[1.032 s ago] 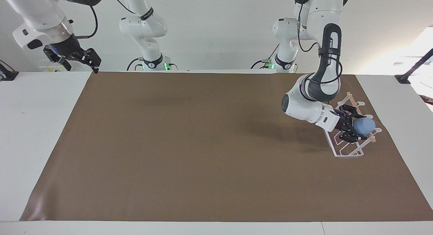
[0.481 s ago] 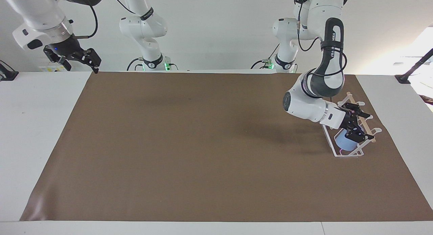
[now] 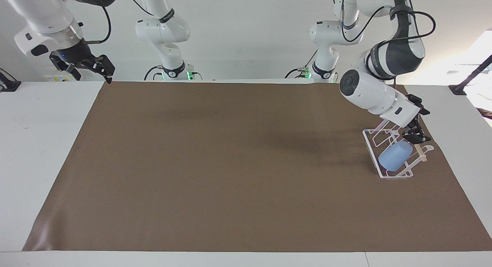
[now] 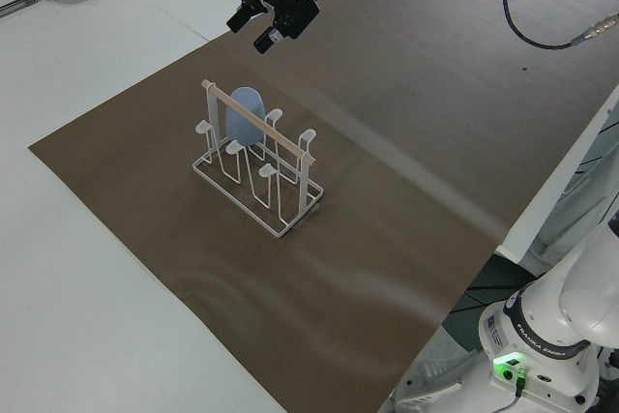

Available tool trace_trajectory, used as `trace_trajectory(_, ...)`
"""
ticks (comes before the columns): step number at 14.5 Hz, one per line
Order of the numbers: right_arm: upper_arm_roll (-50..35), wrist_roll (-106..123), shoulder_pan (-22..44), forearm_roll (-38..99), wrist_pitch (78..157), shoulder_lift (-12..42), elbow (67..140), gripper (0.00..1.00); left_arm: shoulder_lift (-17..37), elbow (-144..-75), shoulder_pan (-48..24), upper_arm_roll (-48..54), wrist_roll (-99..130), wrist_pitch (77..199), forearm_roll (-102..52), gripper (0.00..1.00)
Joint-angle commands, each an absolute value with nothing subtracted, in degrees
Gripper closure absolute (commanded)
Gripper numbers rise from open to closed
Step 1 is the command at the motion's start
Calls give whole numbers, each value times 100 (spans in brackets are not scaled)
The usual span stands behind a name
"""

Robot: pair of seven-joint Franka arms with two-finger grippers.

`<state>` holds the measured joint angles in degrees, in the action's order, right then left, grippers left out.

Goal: Hang cup on cup holder

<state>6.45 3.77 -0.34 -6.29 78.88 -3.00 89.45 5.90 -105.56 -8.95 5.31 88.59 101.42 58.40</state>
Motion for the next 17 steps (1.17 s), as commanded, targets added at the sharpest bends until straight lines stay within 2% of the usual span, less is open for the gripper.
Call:
trace_trajectory(1, 642, 431, -35, -642, 7866, -369, 9018, 1, 344, -10608, -695, 536, 7616, 10468, 5039, 0)
trace_trajectory(5, 642, 431, -35, -642, 7866, -369, 9018, 1, -17, -10565, -694, 501, 5499, 10441, 3031, 0)
trace_trajectory(7, 642, 431, -35, -642, 7866, -369, 9018, 1, -44, -10337, -598, 483, 4585, 10346, 2113, 0)
trace_trajectory(9, 642, 431, -35, -642, 7866, -360, 9018, 1, 0, -10013, -580, 483, 3267, 9742, 1462, 0)
trace_trajectory(14, 642, 431, -35, -642, 7866, -369, 9018, 1, 35, -9291, -475, 483, 1445, 8510, 545, 0)
trace_trajectory(17, 642, 431, -35, -642, 7866, -369, 9018, 1, 26, -9246, -466, 466, 346, 8341, 187, 0)
